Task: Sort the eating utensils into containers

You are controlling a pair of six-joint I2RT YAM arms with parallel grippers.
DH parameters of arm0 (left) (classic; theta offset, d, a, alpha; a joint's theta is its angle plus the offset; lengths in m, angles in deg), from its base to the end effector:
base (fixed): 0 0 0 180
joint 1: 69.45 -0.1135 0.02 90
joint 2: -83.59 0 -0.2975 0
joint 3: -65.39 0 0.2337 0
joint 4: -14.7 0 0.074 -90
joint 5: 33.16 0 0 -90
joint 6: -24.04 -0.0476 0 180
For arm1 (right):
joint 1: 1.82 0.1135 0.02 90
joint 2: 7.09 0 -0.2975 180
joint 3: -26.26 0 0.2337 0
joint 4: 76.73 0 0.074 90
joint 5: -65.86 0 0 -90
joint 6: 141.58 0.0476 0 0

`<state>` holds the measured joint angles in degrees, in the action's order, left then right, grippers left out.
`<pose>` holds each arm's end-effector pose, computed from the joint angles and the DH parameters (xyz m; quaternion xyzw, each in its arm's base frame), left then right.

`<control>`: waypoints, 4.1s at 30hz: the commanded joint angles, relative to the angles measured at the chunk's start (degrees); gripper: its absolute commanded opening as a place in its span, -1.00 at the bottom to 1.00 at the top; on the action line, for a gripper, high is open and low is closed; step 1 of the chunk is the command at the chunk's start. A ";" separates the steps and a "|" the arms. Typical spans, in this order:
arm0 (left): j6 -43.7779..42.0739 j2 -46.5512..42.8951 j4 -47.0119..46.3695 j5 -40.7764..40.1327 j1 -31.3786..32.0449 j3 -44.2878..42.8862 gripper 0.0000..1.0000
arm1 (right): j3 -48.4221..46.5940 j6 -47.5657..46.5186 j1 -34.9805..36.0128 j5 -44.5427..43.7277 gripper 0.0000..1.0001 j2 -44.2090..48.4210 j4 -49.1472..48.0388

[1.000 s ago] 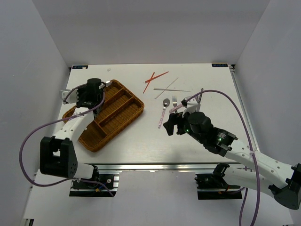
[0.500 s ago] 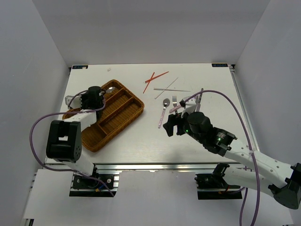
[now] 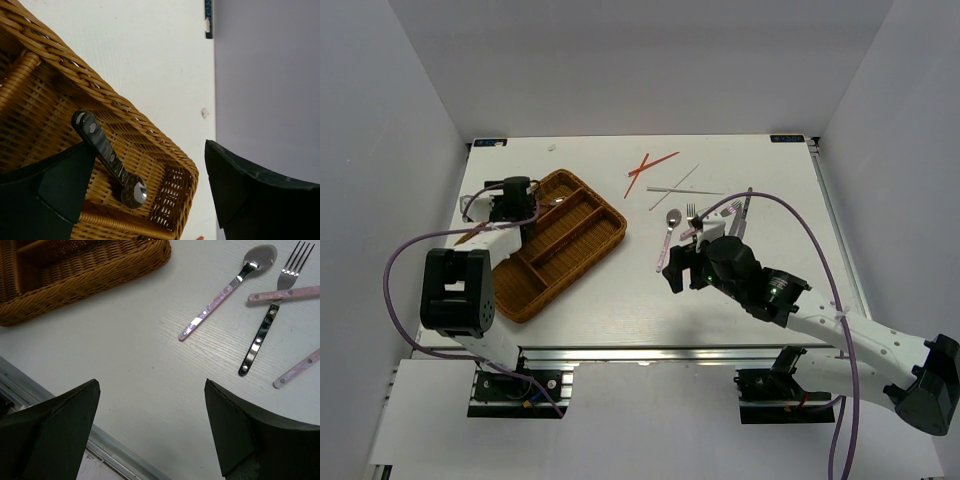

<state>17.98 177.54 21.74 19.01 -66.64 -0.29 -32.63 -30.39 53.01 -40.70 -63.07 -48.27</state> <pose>0.3384 0.0126 0.2351 -0.6596 0.5415 -0.0891 0.5136 0.1233 0.1515 0.3204 -0.1687 0.8235 0.2290 0.4908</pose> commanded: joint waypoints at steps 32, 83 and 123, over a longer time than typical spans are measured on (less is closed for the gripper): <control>-59.51 -46.41 35.78 27.36 -0.96 7.30 0.96 | -34.64 14.40 -15.37 -3.56 0.20 -55.63 7.07; -19.61 -28.83 -15.19 67.62 15.03 17.49 0.16 | -11.44 -5.19 0.98 18.67 -1.00 -18.45 -20.44; 12.92 -17.49 -19.93 7.09 -11.07 12.66 -1.00 | -5.65 -3.17 -0.86 -3.66 0.79 -0.79 -6.29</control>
<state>28.02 160.34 7.62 36.91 -78.18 12.08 -38.40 -32.97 52.29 -43.89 -64.71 -54.19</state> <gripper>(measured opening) 0.117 0.894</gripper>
